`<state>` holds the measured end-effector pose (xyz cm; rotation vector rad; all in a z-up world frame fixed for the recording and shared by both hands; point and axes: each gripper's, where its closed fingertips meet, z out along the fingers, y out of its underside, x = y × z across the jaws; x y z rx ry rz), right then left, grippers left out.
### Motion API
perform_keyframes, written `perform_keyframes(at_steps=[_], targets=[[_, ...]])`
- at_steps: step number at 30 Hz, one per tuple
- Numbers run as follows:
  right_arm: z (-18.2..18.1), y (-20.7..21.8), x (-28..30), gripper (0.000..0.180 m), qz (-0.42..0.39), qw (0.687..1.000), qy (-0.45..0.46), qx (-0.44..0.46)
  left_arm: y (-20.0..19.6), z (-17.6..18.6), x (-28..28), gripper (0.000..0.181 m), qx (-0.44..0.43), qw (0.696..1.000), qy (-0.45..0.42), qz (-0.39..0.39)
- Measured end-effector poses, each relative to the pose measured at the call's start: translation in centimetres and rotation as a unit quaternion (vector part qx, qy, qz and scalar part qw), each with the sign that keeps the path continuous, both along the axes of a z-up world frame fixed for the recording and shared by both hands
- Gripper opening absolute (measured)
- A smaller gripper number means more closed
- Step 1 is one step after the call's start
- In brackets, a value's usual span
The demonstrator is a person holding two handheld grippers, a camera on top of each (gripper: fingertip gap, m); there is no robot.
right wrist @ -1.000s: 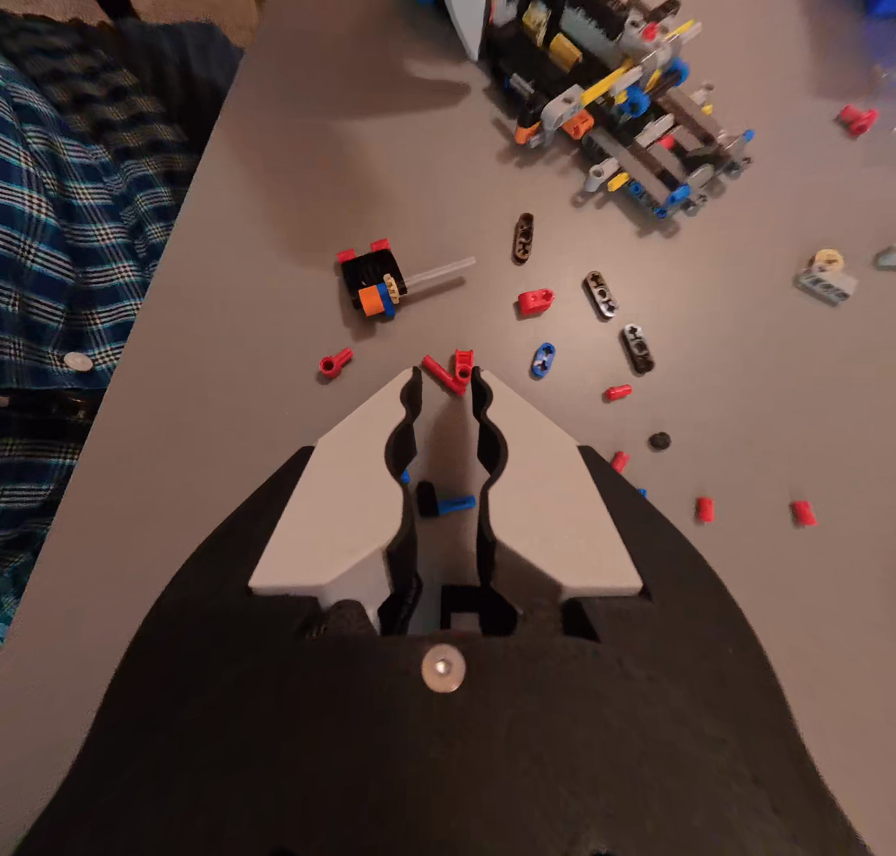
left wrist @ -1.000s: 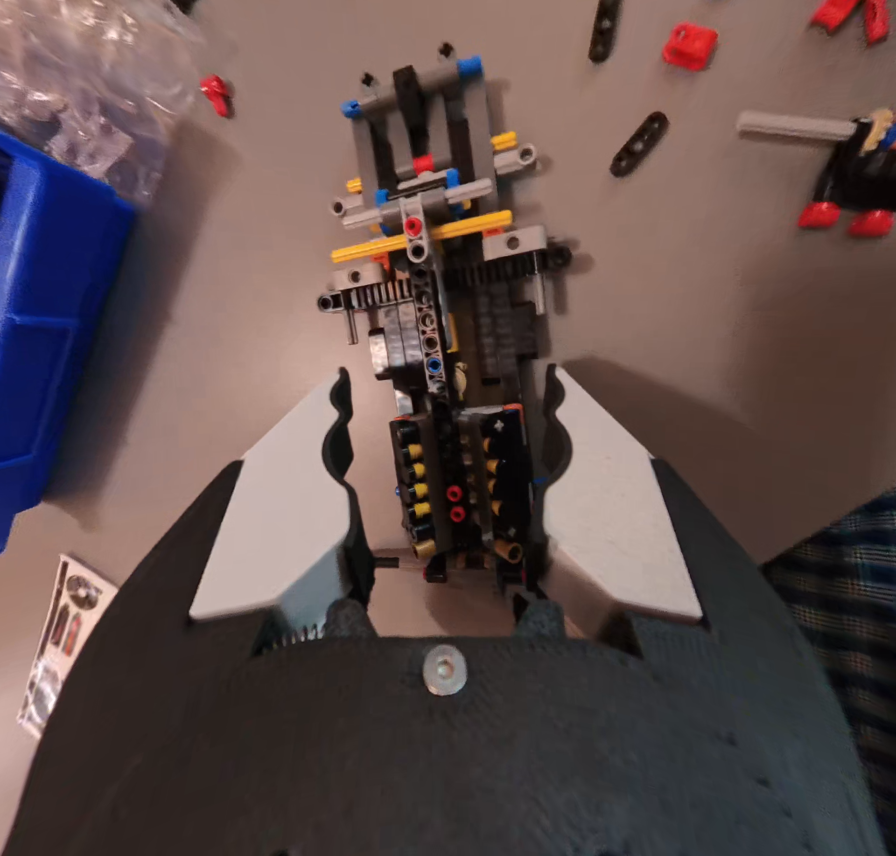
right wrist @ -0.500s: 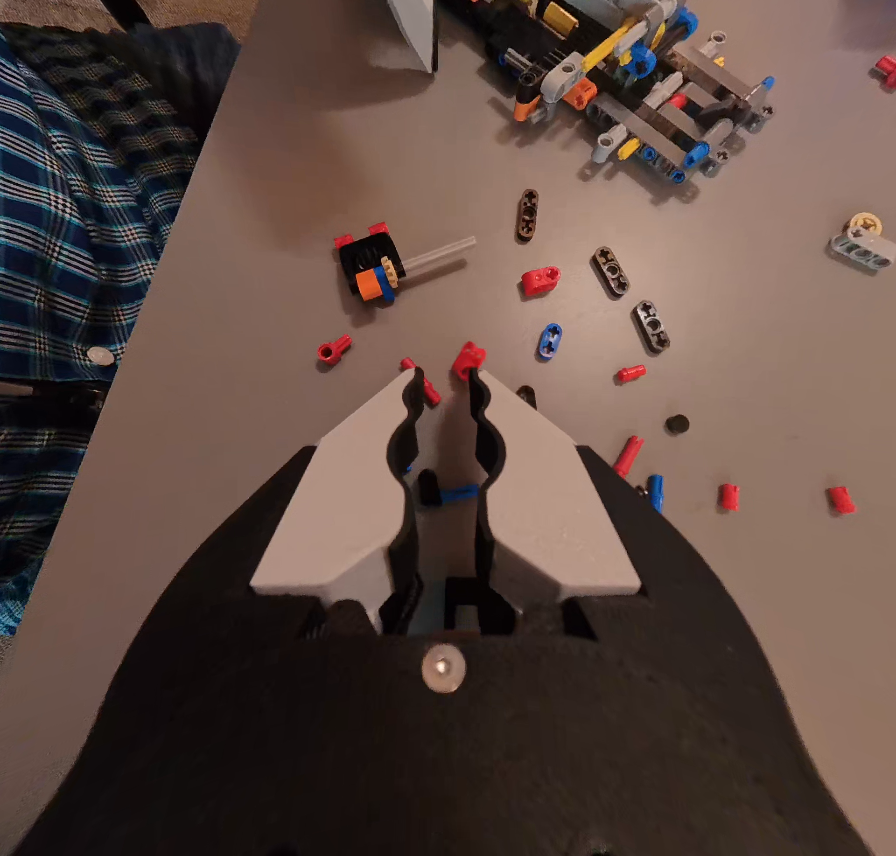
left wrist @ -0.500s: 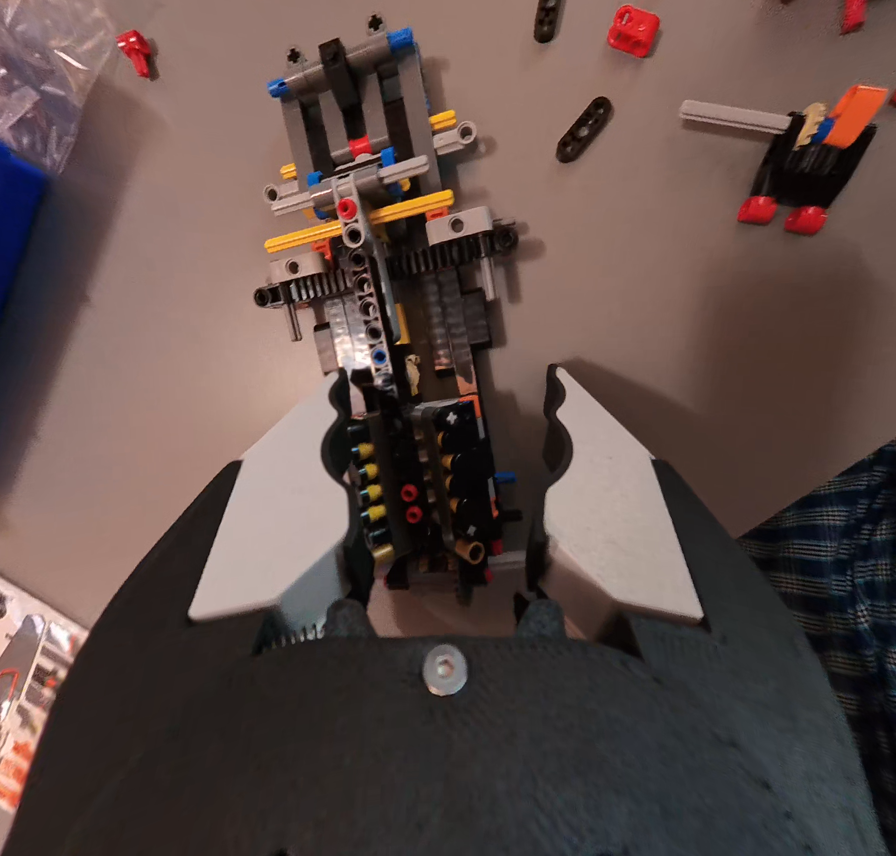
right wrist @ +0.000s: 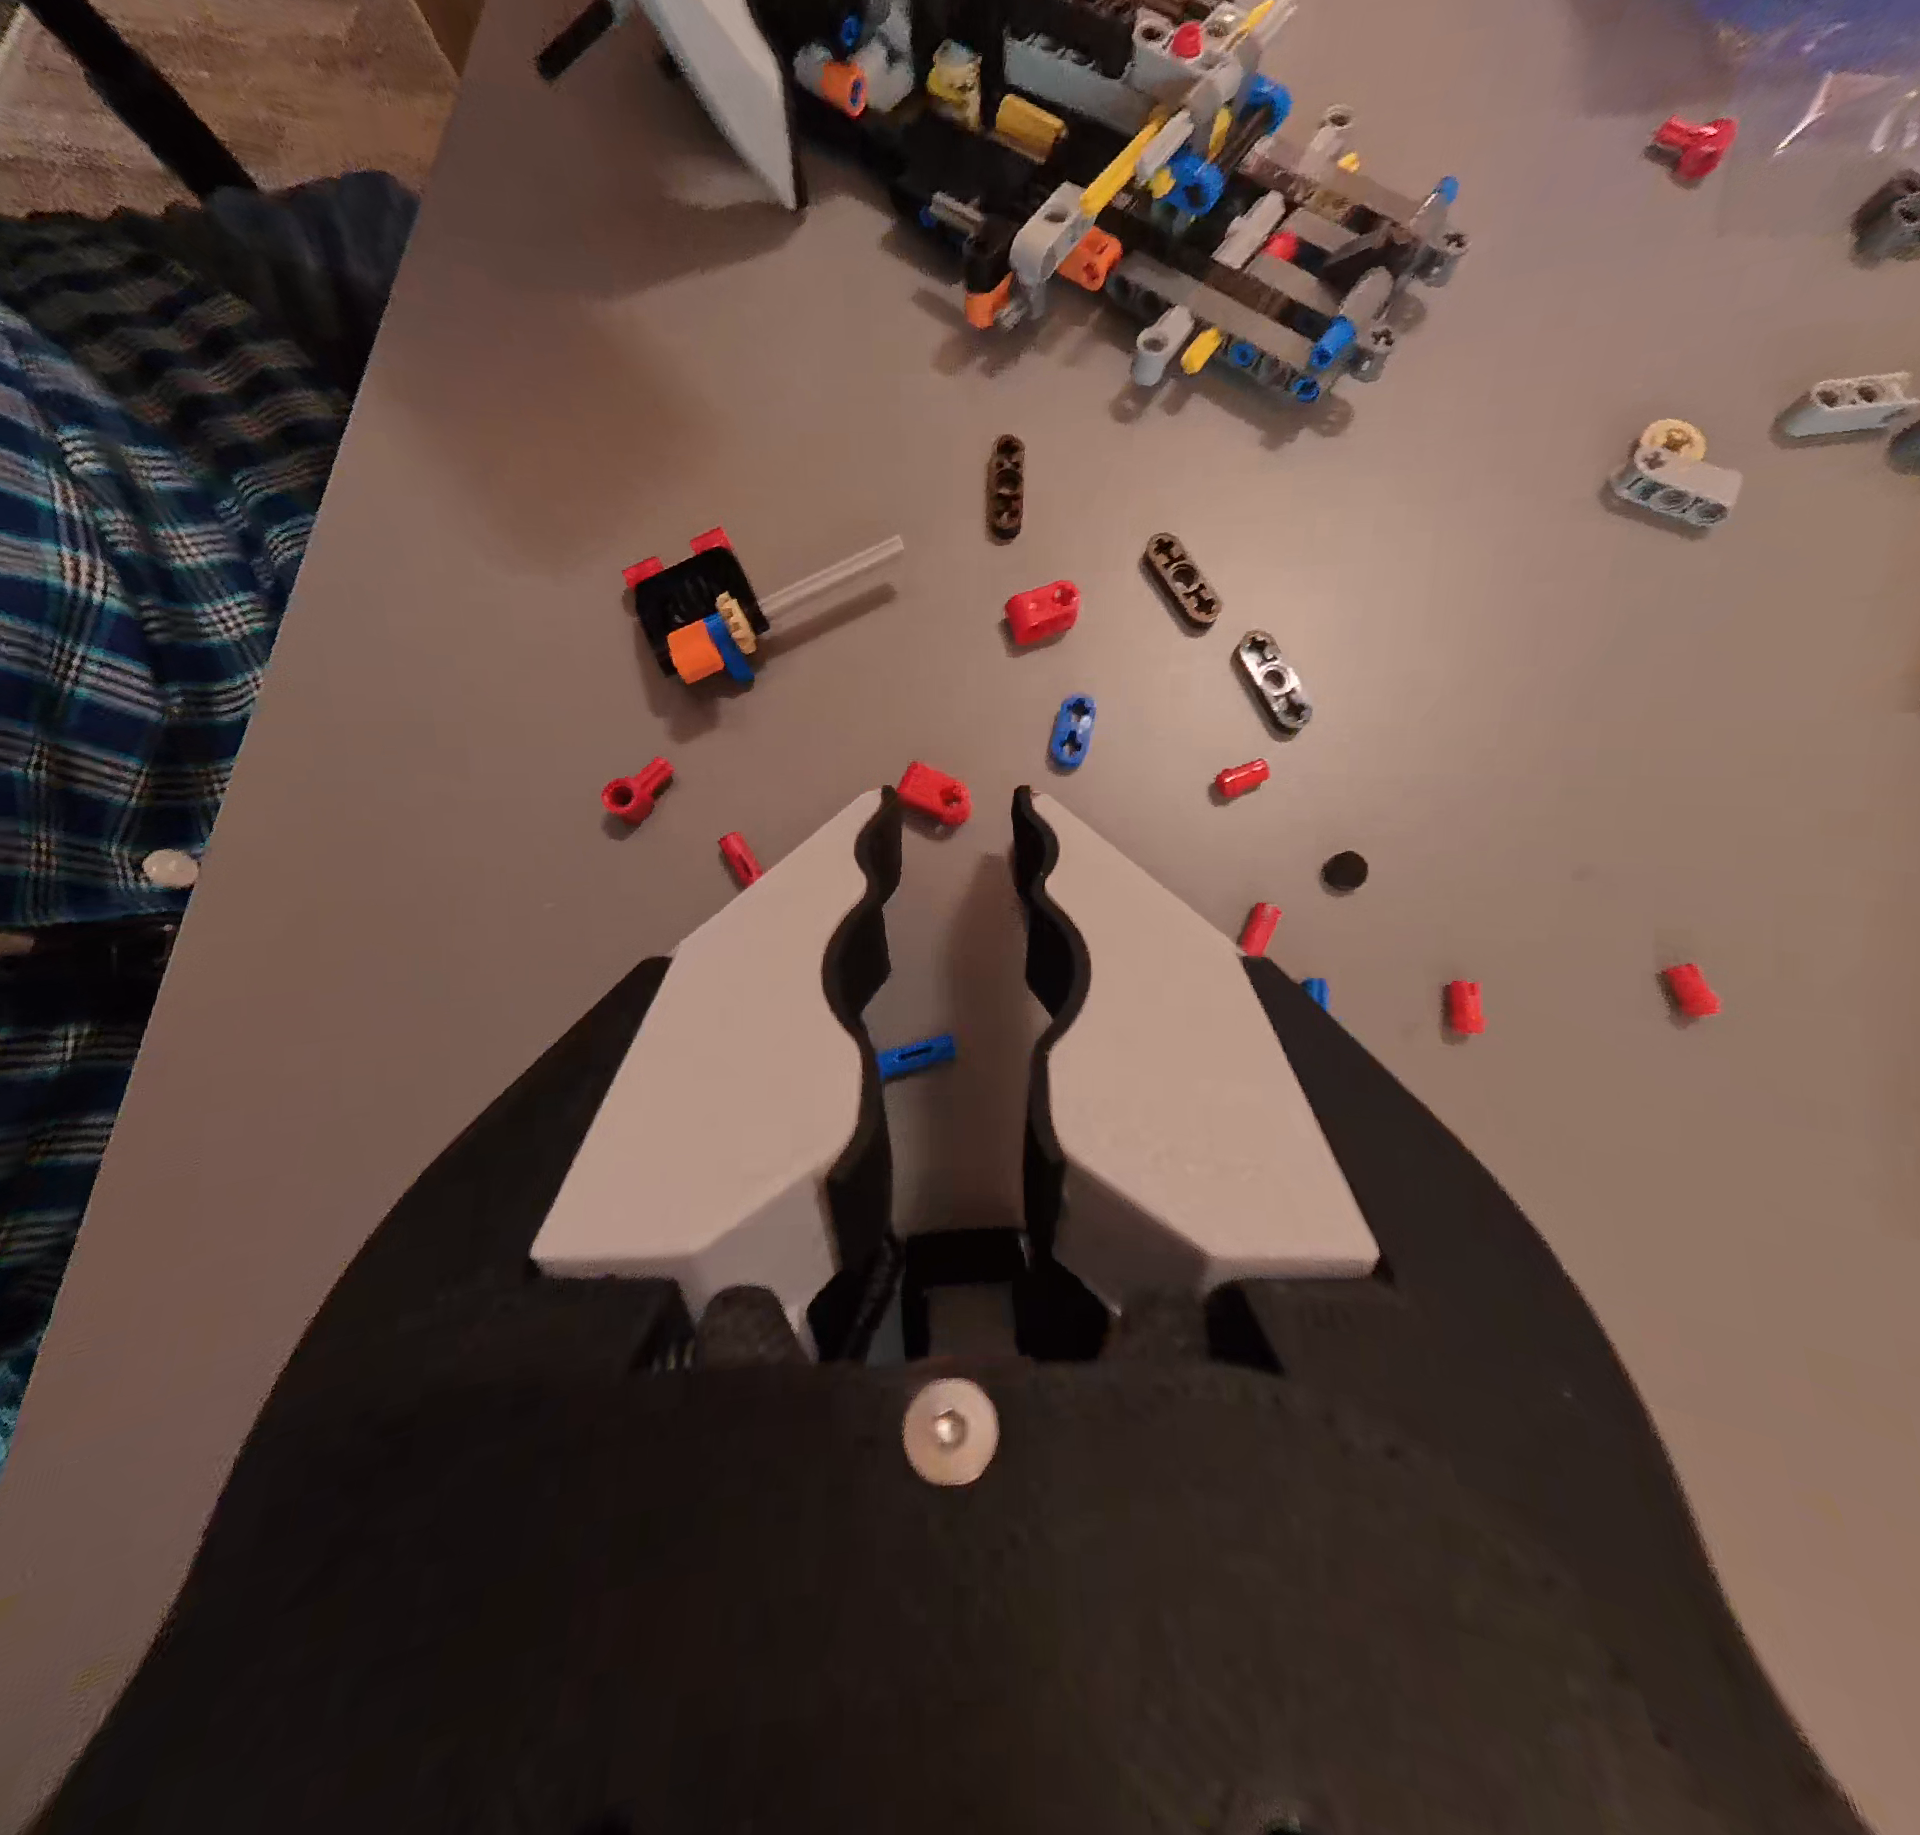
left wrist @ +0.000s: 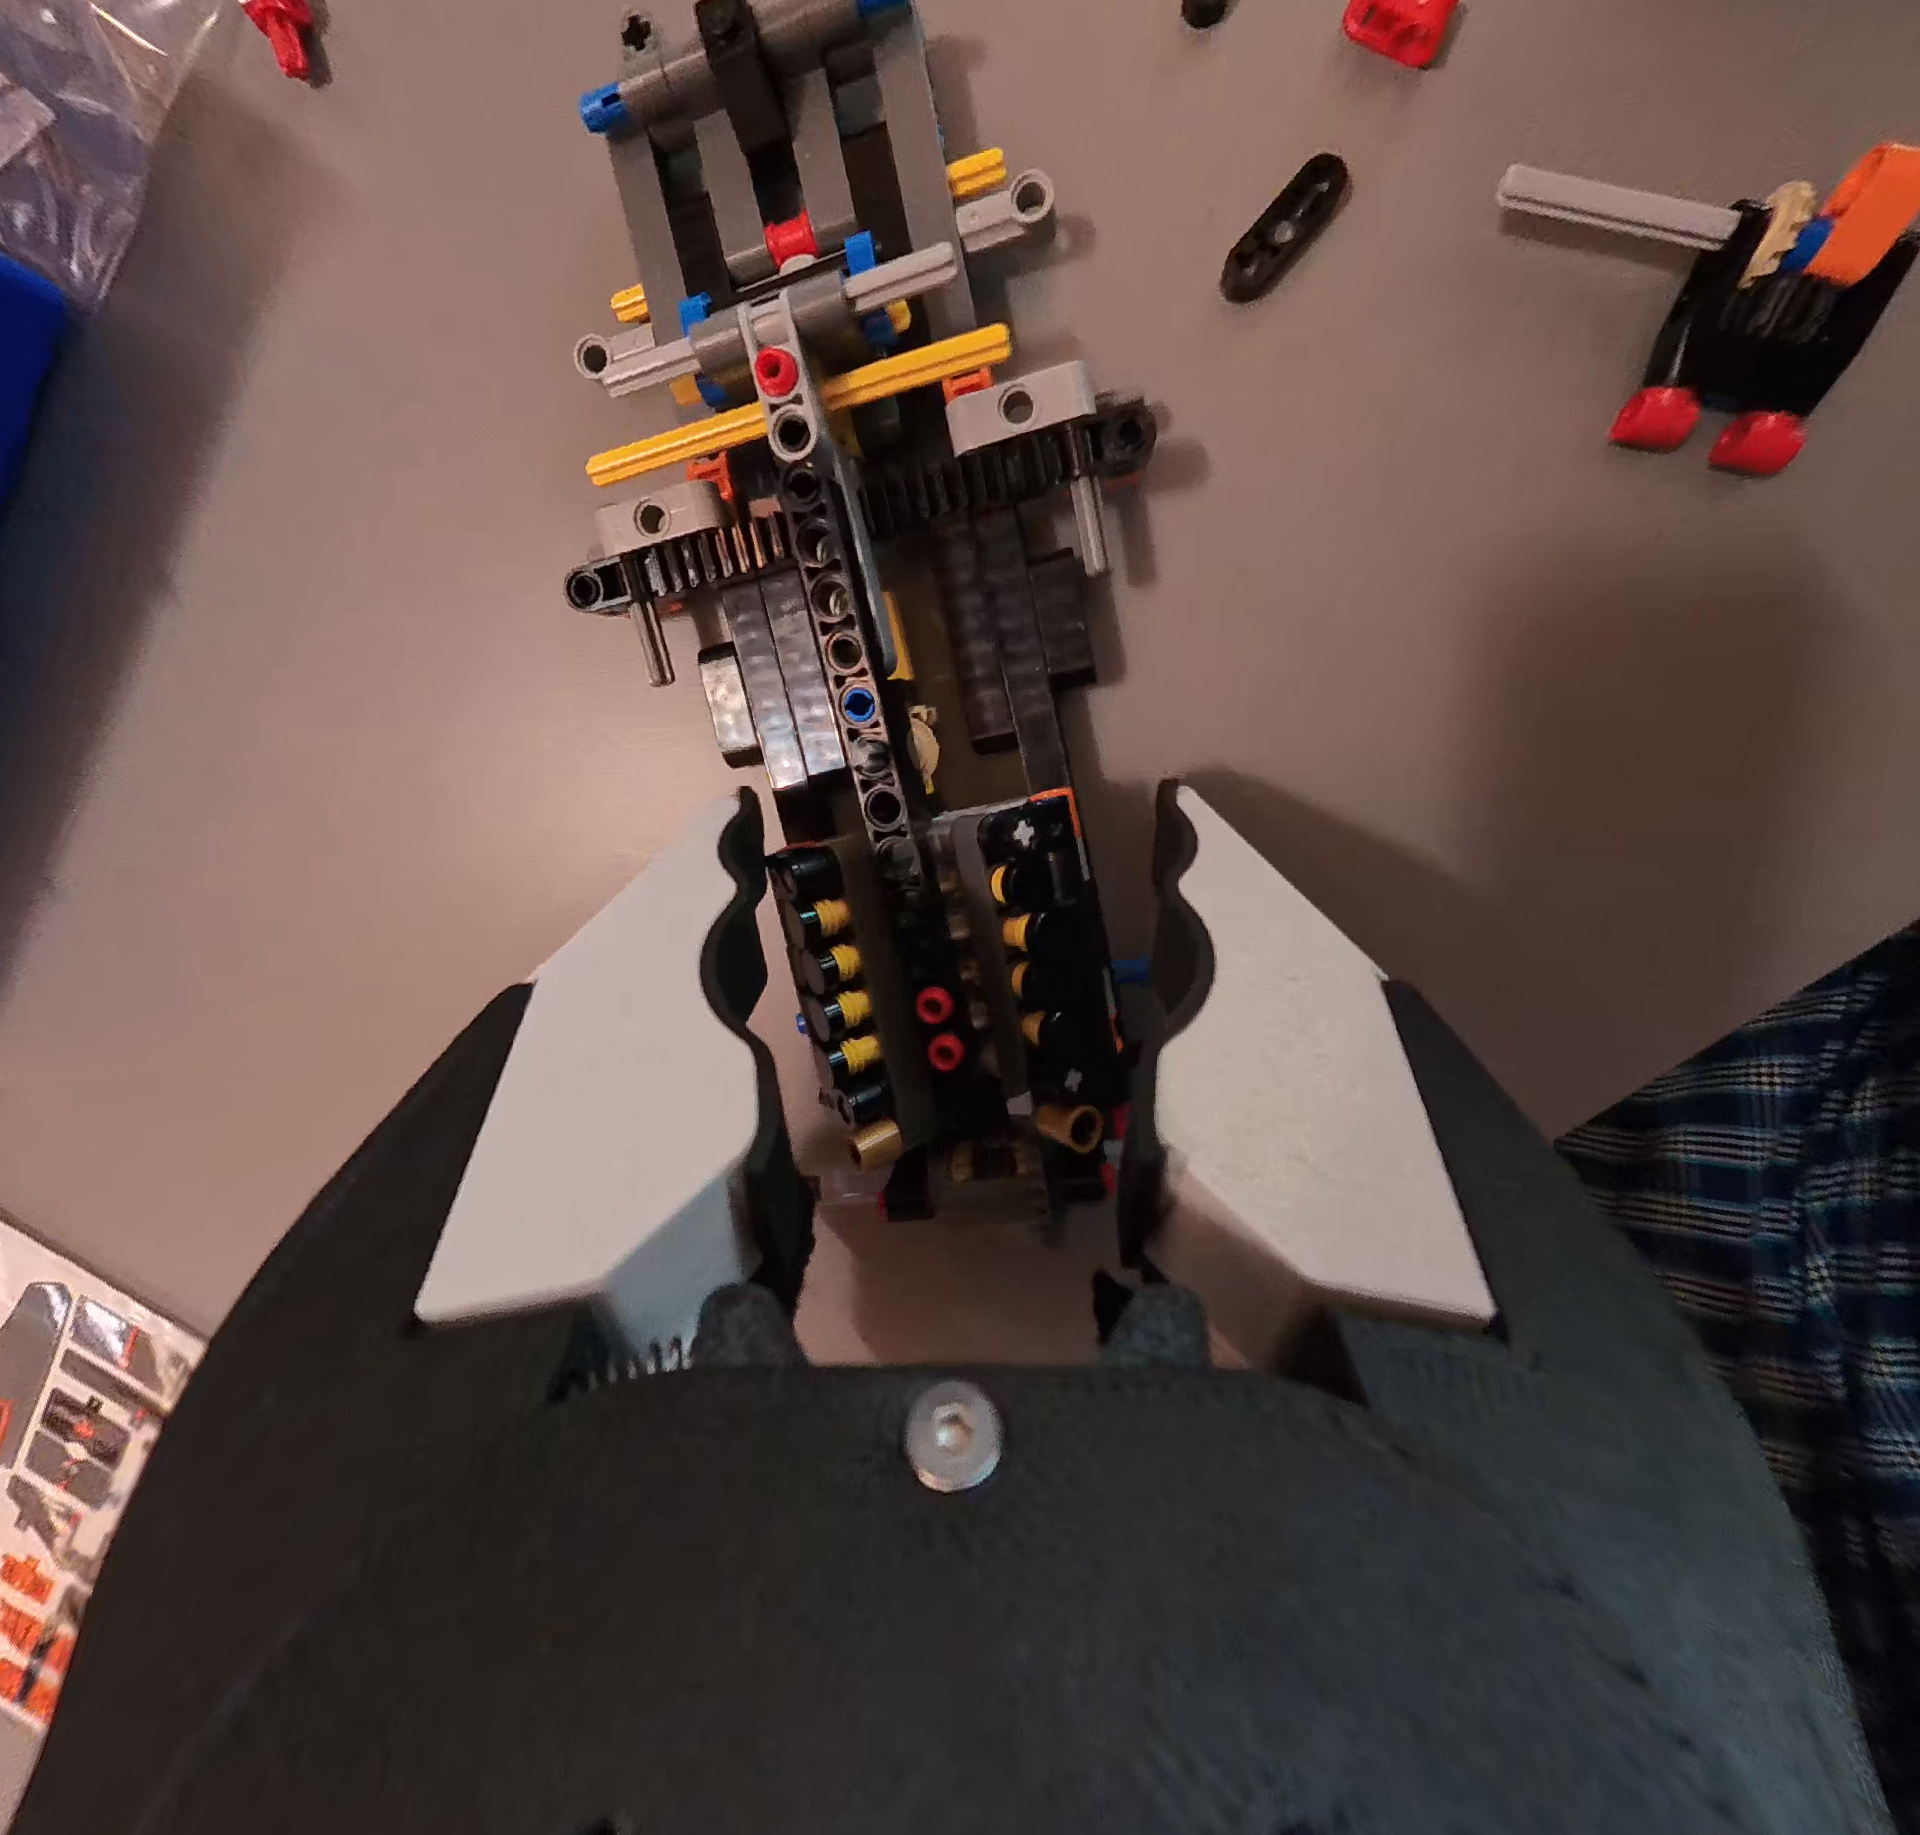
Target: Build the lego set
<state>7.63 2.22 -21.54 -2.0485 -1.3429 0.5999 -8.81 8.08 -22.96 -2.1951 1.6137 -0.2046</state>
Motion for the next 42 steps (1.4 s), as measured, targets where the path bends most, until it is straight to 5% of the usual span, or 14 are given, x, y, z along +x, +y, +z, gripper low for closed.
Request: perform_keyframes(at_steps=[5,16,21,26,42], targets=[[0.5,0.9,-1.0,0.023,-0.019,1.000,0.003,0.002,-1.2,0.1,1.0,0.075,-0.017,1.000,-0.022,0.003],[-0.1,-3.3,-5.3,0.035,0.071,0.996,0.016,-0.046,-1.7,1.6,1.9,0.083,0.012,0.998,-0.066,0.002],[-1.1,-3.5,-6.0,0.031,0.075,0.996,-0.002,-0.050,-4.7,5.4,6.5,0.069,0.049,0.985,-0.160,-0.046],[-1.1,-3.6,-5.9,0.027,0.075,0.996,0.010,-0.054,-9.2,2.7,9.3,0.064,0.019,0.986,-0.127,-0.105],[-0.2,-3.6,-5.8,0.020,0.089,0.995,0.033,-0.027,-9.4,0.0,10.8,0.025,0.048,0.989,-0.104,-0.093]])
